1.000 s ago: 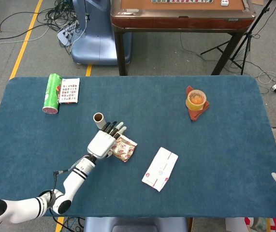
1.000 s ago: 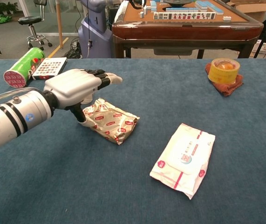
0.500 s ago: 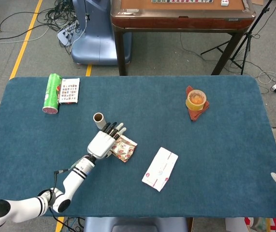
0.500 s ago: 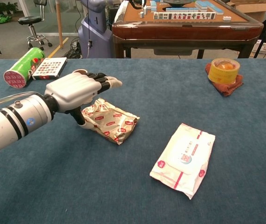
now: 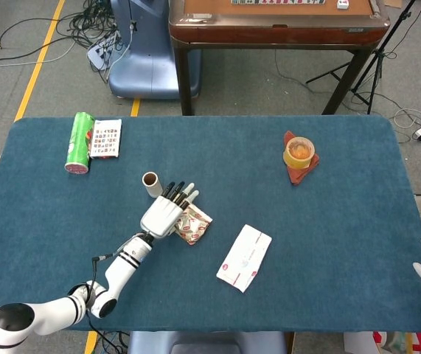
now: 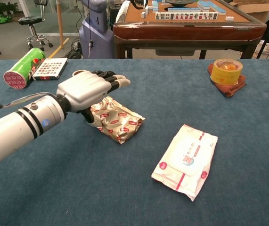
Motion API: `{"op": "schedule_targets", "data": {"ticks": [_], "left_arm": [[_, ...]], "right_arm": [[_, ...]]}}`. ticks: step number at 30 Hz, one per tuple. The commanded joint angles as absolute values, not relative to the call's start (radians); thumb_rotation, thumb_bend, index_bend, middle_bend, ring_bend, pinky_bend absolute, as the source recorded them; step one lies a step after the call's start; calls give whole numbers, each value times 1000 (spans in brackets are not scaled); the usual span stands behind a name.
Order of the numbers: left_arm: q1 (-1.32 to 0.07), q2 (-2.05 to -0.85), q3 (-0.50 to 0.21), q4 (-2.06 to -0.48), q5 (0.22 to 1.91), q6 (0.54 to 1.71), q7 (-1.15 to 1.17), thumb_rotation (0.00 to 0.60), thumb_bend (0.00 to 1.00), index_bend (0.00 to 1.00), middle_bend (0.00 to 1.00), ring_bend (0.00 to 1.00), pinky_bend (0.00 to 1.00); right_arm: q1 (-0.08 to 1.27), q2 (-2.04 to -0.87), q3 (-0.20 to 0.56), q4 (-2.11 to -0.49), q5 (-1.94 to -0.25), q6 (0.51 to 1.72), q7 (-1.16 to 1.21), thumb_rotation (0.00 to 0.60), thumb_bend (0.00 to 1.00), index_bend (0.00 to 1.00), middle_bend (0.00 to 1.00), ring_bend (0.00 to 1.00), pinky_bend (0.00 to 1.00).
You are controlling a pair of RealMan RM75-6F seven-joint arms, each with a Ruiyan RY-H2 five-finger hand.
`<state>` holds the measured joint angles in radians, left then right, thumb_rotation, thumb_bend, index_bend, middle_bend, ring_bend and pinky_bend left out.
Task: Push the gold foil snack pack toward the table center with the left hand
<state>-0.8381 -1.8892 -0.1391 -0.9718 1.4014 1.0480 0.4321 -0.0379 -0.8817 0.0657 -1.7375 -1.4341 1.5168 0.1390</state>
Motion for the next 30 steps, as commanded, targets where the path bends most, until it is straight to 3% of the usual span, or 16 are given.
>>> {"op": "schedule_targets", "data": {"ticks": [1, 10, 15, 23, 30], "left_arm": [[-856, -1925, -153, -923, 1407, 1048, 416, 600, 0, 0, 0, 0, 103], [-885, -1985, -181, -853, 1400, 1047, 420, 600, 0, 0, 0, 0, 103], [-864, -1963, -190, -907, 1376, 1055, 438, 600, 0, 0, 0, 0, 103], [-778, -1826, -201, -1188, 1267, 1080, 627, 600, 0, 0, 0, 0, 103], [-697, -1676, -150, -1491, 1245, 1158, 752, 600, 0, 0, 0, 0, 104]], "right_arm": [[-38, -881, 64, -1740, -1437, 1517, 138, 600, 143, 455, 469, 307, 361], [-45, -877, 66, -1742, -1436, 1530, 147, 600, 144, 455, 469, 307, 361], [-49, -874, 67, -1740, -1435, 1536, 154, 600, 143, 455, 469, 307, 360], [-47, -876, 63, -1747, -1441, 1531, 140, 600, 143, 455, 469, 307, 361], [-41, -885, 63, -1752, -1433, 1519, 112, 600, 143, 455, 469, 307, 360]]}}
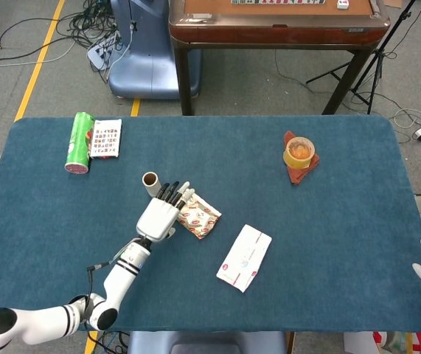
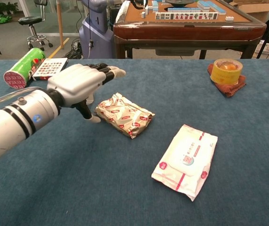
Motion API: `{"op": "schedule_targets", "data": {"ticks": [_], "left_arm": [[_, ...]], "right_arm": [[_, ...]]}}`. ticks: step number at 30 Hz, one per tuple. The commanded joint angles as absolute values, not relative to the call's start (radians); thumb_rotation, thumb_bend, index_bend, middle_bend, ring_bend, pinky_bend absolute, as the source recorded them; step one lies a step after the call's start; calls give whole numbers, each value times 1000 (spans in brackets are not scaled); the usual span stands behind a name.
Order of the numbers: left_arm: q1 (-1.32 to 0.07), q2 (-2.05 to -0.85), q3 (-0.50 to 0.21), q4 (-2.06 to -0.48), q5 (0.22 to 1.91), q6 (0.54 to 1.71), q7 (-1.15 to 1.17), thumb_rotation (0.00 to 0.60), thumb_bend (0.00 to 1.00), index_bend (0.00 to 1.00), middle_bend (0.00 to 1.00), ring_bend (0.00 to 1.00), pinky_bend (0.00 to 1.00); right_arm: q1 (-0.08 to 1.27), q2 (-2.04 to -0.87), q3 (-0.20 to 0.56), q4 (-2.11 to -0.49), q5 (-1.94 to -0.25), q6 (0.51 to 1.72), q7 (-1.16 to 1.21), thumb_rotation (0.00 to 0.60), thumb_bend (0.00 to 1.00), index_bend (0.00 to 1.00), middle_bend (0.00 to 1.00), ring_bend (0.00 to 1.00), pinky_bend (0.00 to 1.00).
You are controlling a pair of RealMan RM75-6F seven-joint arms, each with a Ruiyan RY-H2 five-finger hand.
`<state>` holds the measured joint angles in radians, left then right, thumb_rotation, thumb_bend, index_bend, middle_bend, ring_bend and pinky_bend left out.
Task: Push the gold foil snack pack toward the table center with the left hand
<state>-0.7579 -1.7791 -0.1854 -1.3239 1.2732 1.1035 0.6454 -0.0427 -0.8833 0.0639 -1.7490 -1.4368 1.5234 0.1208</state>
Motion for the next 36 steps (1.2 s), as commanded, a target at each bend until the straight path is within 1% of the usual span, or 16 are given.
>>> {"op": "schedule_targets", "data": {"ticks": [1, 5, 8, 14, 18, 21, 27, 33, 36], "left_arm": [[-687, -1655, -141, -1528, 1241, 1166, 773, 600, 0, 0, 0, 0, 104], [-636, -1557, -107, -1674, 1202, 1207, 838, 600, 0, 0, 0, 0, 141], [-586, -1475, -72, -1775, 1168, 1253, 877, 600, 0, 0, 0, 0, 144], [-504, -1349, 4, -1880, 1143, 1317, 901, 600, 0, 0, 0, 0, 204], [-447, -1260, 61, -1981, 1083, 1351, 925, 600, 0, 0, 0, 0, 216], [-398, -1227, 89, -2002, 1088, 1398, 894, 600, 0, 0, 0, 0, 216], [-320, -1176, 122, -1982, 1124, 1458, 802, 600, 0, 0, 0, 0, 217], [-264, -1142, 138, -1949, 1145, 1485, 732, 600, 0, 0, 0, 0, 217], [-254, -1121, 140, -1940, 1143, 1469, 708, 600, 0, 0, 0, 0, 217]], "right_arm": [[-41, -885, 63, -1754, -1433, 1518, 109, 600, 143, 455, 469, 307, 361], [-38, -884, 61, -1758, -1432, 1510, 108, 600, 143, 455, 469, 307, 361], [-35, -880, 58, -1762, -1433, 1500, 112, 600, 142, 455, 469, 307, 360], [-27, -884, 57, -1764, -1424, 1482, 94, 600, 143, 455, 469, 307, 360], [-15, -893, 58, -1766, -1409, 1458, 65, 600, 143, 455, 469, 307, 361], [-6, -899, 56, -1769, -1400, 1439, 44, 600, 143, 455, 469, 307, 360], [10, -912, 57, -1771, -1383, 1411, 13, 600, 141, 455, 469, 307, 361], [18, -925, 56, -1770, -1367, 1396, -15, 600, 136, 455, 469, 307, 361], [28, -934, 57, -1768, -1352, 1378, -38, 600, 136, 455, 469, 307, 361]]}}
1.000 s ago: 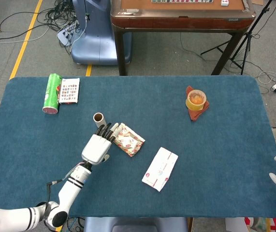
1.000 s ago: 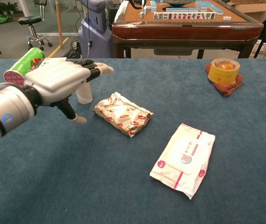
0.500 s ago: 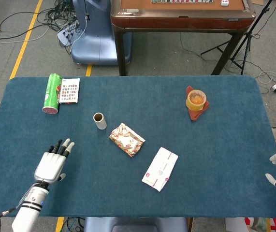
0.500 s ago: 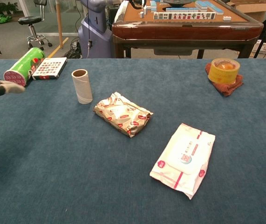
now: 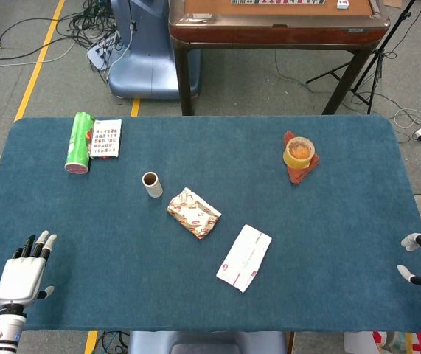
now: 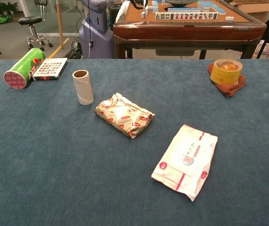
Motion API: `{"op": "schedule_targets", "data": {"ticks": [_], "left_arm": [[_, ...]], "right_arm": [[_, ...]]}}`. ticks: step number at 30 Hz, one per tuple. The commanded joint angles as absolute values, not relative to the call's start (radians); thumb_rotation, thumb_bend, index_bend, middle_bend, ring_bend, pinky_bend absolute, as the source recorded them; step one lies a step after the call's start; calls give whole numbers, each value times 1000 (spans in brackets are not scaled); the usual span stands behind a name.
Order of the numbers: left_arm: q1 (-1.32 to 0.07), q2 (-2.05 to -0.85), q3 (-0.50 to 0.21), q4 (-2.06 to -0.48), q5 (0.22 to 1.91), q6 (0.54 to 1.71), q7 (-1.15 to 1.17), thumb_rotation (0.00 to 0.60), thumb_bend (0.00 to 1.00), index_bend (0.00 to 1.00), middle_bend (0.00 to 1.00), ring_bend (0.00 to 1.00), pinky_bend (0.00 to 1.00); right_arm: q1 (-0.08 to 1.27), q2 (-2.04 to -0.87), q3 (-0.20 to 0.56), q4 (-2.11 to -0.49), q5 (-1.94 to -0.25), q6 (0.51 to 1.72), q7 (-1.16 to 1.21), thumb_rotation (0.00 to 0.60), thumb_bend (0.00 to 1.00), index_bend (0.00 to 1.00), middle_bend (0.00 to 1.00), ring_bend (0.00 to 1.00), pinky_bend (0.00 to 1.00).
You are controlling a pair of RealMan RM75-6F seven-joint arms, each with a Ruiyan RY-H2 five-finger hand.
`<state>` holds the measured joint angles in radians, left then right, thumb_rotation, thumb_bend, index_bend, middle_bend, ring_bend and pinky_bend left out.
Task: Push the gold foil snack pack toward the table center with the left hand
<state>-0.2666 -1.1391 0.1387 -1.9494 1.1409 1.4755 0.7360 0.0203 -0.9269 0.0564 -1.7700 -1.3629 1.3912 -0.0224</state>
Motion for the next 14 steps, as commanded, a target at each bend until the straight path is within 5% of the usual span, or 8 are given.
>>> {"op": "schedule_targets", "data": {"ticks": [1, 14], "left_arm": [[-252, -1116, 137, -1939, 1139, 1464, 698, 600, 0, 0, 0, 0, 216], [-239, -1140, 101, -1871, 1108, 1421, 688, 600, 0, 0, 0, 0, 217]], "right_arm": [[32, -937, 58, -1766, -1346, 1372, -47, 600, 136, 455, 469, 307, 361], [70, -975, 56, -1750, -1309, 1313, -119, 600, 107, 455, 464, 307, 360]]}}
